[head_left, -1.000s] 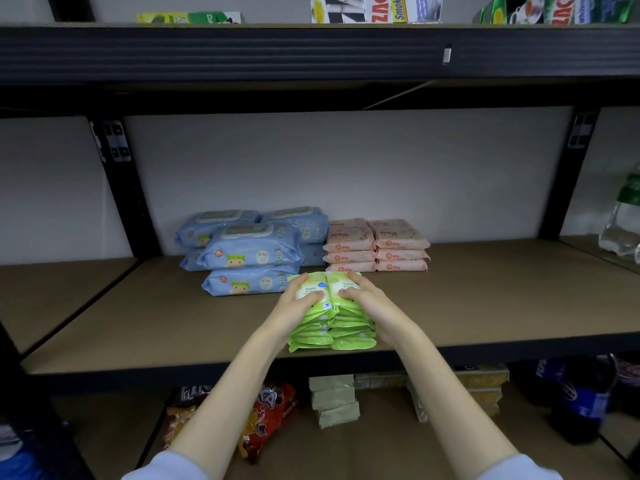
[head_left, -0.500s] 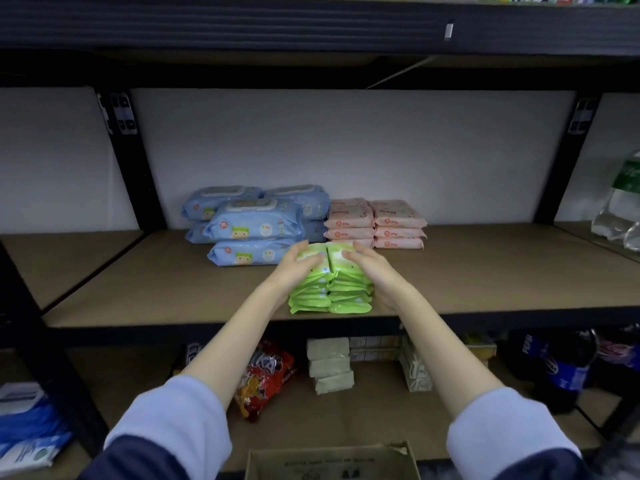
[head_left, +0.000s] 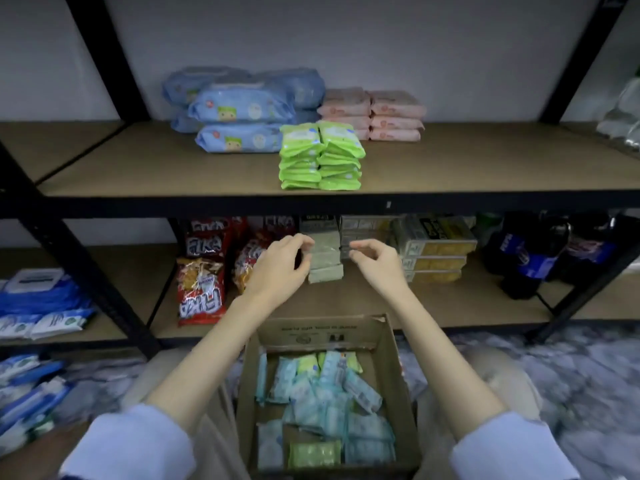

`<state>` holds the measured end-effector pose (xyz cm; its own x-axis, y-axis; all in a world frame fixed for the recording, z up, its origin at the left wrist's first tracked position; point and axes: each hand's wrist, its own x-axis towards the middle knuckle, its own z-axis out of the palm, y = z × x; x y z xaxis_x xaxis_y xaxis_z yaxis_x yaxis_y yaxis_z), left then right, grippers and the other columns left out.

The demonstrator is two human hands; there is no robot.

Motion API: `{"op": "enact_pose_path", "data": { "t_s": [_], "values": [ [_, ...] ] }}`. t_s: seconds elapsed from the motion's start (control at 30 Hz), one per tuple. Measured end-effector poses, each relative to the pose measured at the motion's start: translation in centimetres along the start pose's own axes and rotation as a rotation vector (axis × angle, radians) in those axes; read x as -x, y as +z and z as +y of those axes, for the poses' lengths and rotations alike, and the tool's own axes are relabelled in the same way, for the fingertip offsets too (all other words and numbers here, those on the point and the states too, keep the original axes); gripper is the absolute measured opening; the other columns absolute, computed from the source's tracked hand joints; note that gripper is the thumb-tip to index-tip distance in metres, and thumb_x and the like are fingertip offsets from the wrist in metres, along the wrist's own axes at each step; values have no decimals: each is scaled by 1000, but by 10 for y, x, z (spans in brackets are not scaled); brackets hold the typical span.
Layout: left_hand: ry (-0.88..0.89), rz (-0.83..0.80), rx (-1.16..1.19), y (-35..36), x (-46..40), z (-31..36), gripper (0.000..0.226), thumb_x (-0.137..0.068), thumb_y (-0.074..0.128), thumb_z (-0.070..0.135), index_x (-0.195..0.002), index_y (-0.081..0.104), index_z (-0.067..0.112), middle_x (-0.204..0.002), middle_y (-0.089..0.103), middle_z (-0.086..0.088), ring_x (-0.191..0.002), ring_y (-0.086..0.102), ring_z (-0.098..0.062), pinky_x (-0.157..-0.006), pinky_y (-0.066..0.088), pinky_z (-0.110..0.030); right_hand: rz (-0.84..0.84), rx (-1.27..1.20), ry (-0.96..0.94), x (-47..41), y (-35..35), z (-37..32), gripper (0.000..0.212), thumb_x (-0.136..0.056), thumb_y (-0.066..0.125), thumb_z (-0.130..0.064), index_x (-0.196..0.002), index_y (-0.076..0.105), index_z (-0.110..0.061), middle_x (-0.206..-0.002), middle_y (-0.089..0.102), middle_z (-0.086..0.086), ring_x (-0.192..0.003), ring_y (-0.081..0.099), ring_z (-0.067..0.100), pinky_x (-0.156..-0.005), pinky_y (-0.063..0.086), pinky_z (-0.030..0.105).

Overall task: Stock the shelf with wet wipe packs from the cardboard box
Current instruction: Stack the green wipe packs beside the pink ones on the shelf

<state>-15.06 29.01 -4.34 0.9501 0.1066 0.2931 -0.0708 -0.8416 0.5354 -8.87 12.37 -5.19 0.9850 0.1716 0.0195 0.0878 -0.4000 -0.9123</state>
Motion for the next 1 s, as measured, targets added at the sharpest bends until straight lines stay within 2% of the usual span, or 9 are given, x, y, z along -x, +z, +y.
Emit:
{"op": "enact_pose_path", "data": {
  "t_s": [0.13, 0.2, 0.3, 0.5, 0.63, 0.7, 0.77, 0.87, 1.0],
  "values": [
    [-123, -260, -54, 56, 40, -36, 25, -91, 50, 22, -116, 56, 19, -118, 59, -2, -110, 55, -22, -92, 45, -40, -190, 123, 199, 20, 21, 70, 19, -88, 57, -18, -103, 67, -13, -104, 65, 3, -96, 56, 15, -79, 45, 21],
    [-228, -386, -19, 82, 61, -54, 24, -90, 52, 20, -113, 58, 18, -118, 61, -2, -109, 57, -21, -93, 46, -38, -264, 164, 299, 31, 30, 103, 18, -90, 55, -18, -101, 67, -12, -91, 63, 2, -78, 56, 13, -52, 41, 7],
    [-396, -528, 40, 115, 92, -82, 24, -90, 52, 14, -113, 60, 12, -115, 64, -8, -108, 59, -23, -90, 45, -29, -332, 248, 453, 47, 40, 146, 18, -90, 51, -17, -97, 66, -10, -66, 55, -4, -48, 48, 7, -33, 33, 11],
    [-639, -664, 90, 163, 135, -122, 23, -92, 50, 12, -111, 61, 6, -119, 62, -13, -110, 56, -26, -90, 42, -27, -464, 347, 681, 68, 56, 208, 29, -91, 49, -18, -107, 61, 4, -82, 53, 13, -52, 44, 17, -49, 37, 26],
    [-706, -718, 161, 194, 155, -137, 12, -91, 52, 9, -83, 56, 17, -87, 55, -3, -81, 51, -11, -57, 34, -8, -491, 370, 736, 78, 66, 245, 14, -91, 49, -13, -79, 55, -12, -65, 44, 3, -49, 38, 16, -48, 34, 27],
    [-746, -734, 205, 207, 163, -146, 13, -90, 54, 11, -80, 55, 19, -74, 50, 3, -72, 50, -8, -52, 33, -2, -483, 407, 706, 81, 72, 262, 11, -93, 44, -8, -88, 53, -12, -62, 38, -5, -48, 33, 10, -42, 31, 16],
    [-806, -739, 217, 223, 170, -159, 15, -91, 54, 10, -79, 56, 20, -77, 55, 1, -86, 53, -16, -56, 33, -3, -492, 436, 697, 81, 77, 278, 17, -92, 44, -10, -80, 55, -13, -62, 39, -4, -52, 34, 8, -46, 29, 13],
    [-835, -784, 231, 250, 177, -178, 22, -91, 49, 7, -110, 59, 2, -106, 63, -18, -105, 57, -28, -75, 42, -24, -532, 414, 757, 80, 88, 309, 35, -89, 50, -7, -56, 48, -19, -74, 52, 6, -78, 49, 18, -62, 34, 23],
    [-809, -848, 230, 282, 185, -198, 32, -87, 54, 7, -119, 57, 6, -118, 62, -13, -108, 58, -27, -88, 47, -32, -532, 444, 766, 69, 97, 326, 21, -91, 49, -6, -105, 64, -3, -111, 63, 13, -112, 55, 26, -81, 38, 23]
  ]
}}
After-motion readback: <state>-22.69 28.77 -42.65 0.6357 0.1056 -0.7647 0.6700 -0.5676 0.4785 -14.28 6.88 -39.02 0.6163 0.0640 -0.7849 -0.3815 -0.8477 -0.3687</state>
